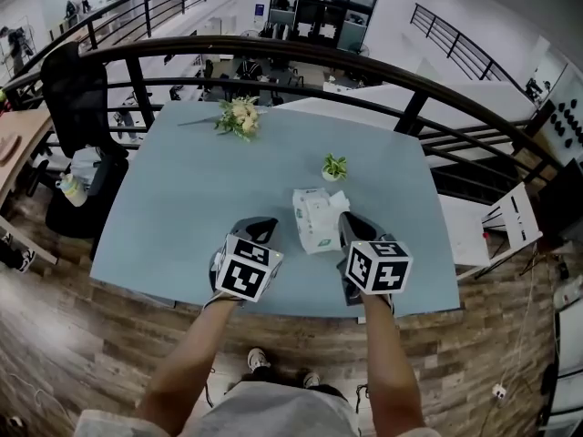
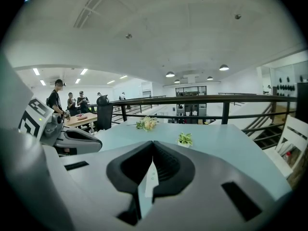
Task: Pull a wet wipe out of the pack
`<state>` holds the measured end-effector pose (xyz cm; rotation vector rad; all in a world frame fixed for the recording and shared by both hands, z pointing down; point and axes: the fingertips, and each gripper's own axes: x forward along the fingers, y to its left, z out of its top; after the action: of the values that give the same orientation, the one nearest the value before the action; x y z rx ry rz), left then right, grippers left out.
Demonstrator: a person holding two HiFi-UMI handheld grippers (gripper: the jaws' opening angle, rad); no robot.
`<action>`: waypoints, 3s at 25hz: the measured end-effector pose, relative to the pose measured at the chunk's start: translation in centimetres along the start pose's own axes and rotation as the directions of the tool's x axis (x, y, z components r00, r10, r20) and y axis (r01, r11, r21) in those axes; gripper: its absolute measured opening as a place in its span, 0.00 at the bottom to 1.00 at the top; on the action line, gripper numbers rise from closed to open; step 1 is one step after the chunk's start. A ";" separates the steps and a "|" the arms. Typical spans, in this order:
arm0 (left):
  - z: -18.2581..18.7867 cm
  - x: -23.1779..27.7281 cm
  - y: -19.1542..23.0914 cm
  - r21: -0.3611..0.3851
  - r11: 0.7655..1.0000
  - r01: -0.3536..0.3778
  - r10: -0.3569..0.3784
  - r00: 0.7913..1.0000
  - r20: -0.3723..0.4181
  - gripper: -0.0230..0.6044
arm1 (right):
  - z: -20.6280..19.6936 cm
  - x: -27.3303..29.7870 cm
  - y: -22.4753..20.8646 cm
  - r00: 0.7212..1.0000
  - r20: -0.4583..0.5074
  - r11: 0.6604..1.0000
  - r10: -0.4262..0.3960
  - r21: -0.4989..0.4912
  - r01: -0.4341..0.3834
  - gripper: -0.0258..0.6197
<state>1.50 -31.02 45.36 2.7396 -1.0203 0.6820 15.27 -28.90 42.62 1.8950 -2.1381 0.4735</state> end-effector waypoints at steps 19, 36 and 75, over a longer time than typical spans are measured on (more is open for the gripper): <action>2.6 -1.8 -5.4 0.018 0.994 -0.105 0.104 0.994 0.030 0.03 | 1.8 -6.8 -2.2 0.989 0.113 0.995 0.100 -0.009 -0.099 0.05; 2.7 -5.3 -7.4 -0.043 0.967 -0.249 0.252 0.966 0.065 0.03 | 1.0 -10.9 -4.9 0.974 0.157 0.987 0.163 -0.038 -0.159 0.05; 0.9 -9.1 -15.1 -0.089 0.934 -0.346 0.352 0.934 0.063 0.03 | -4.0 -17.5 -9.6 0.969 0.129 0.975 0.211 -0.101 -0.199 0.05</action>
<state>5.60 -14.49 40.76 2.5599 -1.5419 0.5682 26.85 -12.38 40.18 1.7144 -2.4173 0.2873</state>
